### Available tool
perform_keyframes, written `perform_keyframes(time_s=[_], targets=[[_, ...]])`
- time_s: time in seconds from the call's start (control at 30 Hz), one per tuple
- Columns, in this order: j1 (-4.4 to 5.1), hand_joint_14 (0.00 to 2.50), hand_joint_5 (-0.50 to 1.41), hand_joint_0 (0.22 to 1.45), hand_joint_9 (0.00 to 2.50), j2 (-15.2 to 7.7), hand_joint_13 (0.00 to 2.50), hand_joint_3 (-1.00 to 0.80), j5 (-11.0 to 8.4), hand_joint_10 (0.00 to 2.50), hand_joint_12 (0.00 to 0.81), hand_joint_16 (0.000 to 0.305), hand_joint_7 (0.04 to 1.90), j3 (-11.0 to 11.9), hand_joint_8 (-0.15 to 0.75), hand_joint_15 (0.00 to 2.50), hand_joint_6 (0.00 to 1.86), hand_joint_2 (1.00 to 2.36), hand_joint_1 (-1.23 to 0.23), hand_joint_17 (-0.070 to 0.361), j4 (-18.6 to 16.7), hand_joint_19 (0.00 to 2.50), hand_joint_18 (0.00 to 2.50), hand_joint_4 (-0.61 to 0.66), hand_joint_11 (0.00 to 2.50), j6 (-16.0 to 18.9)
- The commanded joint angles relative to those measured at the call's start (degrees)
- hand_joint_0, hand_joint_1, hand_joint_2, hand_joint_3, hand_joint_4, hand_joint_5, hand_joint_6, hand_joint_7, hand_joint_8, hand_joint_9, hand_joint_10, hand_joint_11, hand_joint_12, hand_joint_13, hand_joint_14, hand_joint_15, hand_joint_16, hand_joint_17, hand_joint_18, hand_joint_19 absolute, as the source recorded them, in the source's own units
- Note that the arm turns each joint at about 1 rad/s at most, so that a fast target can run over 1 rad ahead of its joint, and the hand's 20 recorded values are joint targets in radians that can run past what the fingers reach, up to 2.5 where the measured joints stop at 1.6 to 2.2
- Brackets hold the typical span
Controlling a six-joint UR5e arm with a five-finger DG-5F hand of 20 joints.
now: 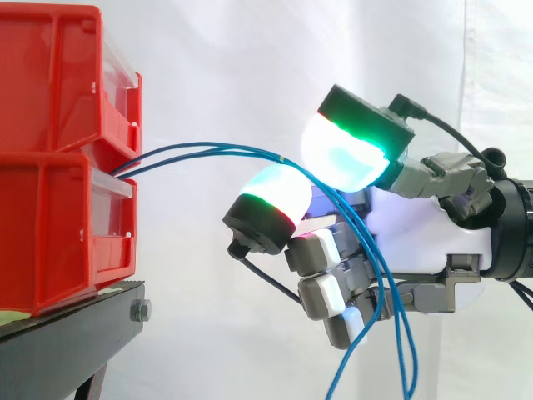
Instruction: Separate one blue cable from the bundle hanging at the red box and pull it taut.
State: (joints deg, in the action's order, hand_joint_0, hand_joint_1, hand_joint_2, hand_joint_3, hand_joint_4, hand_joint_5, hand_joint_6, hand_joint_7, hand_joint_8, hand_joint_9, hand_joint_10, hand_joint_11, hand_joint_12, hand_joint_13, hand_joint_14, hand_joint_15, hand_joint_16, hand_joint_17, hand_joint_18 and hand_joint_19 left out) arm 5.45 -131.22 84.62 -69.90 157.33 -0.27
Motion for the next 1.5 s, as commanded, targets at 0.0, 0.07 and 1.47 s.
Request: perform_keyframes(time_s=[0.0, 0.07, 1.47], targets=[[0.00, 0.02, -0.17, 0.52, 1.08, 0.00, 1.13, -0.50, 0.02, 0.02, 0.394, 0.046, 1.11, -0.06, 0.364, 0.58, 0.86, 1.00, -0.75, 0.102, 0.00, 0.63, 1.12, 0.15, 0.84, 0.00], [0.00, 0.02, -0.17, 0.52, 1.11, 0.00, 1.14, -0.50, 0.02, 0.02, 0.393, 0.045, 1.12, -0.06, 0.372, 0.58, 0.85, 1.00, -0.72, 0.102, 0.00, 0.64, 1.12, 0.16, 0.84, 0.00], [0.26, 0.02, -0.14, 0.49, 1.19, -0.18, 1.18, -0.50, -0.16, 0.02, 0.396, 0.047, 1.22, -0.06, 0.377, 0.58, 0.88, 1.00, -0.54, 0.107, -0.09, 0.64, 1.17, 0.13, 0.86, -0.08]])
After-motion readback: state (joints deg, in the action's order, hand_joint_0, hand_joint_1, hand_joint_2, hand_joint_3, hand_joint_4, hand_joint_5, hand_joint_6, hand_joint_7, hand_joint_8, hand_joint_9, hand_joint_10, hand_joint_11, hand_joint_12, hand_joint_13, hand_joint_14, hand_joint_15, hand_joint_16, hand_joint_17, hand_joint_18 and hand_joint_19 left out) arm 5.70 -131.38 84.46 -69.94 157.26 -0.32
